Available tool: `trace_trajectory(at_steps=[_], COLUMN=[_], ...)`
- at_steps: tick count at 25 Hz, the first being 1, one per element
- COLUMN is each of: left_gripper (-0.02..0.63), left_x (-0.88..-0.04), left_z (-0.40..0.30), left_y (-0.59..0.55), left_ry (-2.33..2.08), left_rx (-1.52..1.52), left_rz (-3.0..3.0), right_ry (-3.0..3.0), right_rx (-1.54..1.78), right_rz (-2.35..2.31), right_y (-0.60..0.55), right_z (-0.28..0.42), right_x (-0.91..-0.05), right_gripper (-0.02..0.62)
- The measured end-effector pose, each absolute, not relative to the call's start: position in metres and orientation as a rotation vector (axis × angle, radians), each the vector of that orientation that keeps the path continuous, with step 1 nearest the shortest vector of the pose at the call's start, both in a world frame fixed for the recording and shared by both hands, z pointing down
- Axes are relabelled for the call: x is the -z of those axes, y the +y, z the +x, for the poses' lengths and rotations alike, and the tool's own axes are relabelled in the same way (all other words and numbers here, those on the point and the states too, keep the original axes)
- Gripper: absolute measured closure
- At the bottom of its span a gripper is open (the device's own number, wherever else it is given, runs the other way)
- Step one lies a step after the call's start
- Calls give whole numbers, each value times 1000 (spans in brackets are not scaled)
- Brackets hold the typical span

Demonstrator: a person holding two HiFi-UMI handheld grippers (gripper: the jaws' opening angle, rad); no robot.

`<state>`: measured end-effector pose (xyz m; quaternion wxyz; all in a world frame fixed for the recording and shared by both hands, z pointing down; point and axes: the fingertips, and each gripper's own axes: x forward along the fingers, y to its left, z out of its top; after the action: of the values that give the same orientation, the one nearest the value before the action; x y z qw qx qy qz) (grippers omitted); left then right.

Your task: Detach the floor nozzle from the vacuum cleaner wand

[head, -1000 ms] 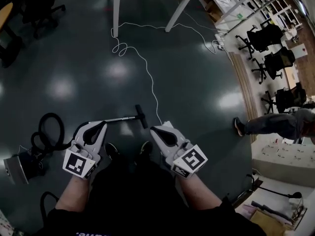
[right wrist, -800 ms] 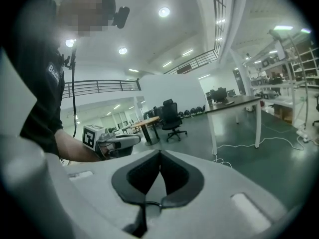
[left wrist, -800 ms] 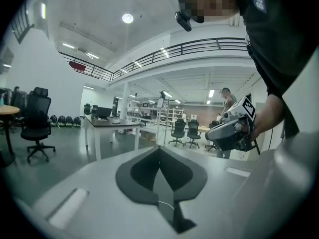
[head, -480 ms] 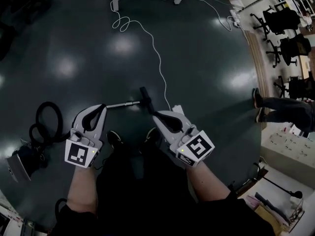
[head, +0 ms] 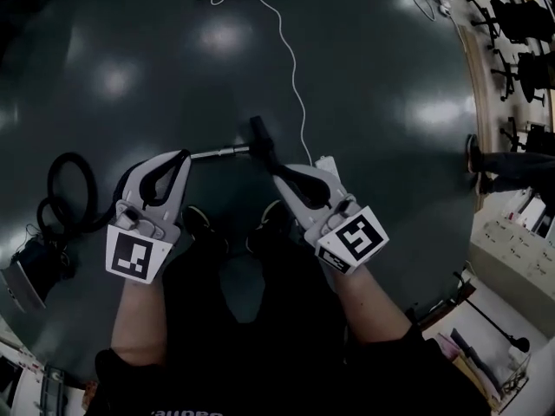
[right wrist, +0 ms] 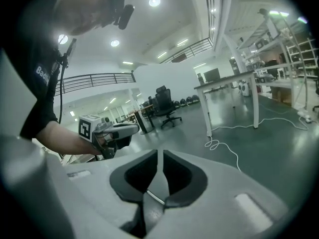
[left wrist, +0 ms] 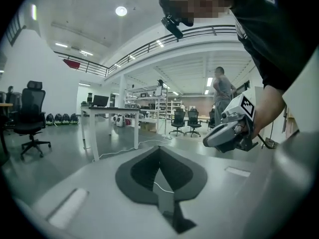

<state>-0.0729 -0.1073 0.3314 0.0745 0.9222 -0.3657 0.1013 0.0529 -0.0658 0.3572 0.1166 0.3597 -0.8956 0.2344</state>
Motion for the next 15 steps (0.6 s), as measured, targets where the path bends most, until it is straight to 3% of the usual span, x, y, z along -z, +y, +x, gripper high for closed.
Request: trace_trajectory(at_steps=[15], left_gripper=[606], left_x=[-552], left_z=[-45], left_y=[-99], left_ry=[-715], left_rx=[-630], left_rz=[2881], right_ry=[-2634], right_rx=[-635], right_rz=[925], right_y=[-78], right_z=[50], right_x=[-548], right_gripper=[527])
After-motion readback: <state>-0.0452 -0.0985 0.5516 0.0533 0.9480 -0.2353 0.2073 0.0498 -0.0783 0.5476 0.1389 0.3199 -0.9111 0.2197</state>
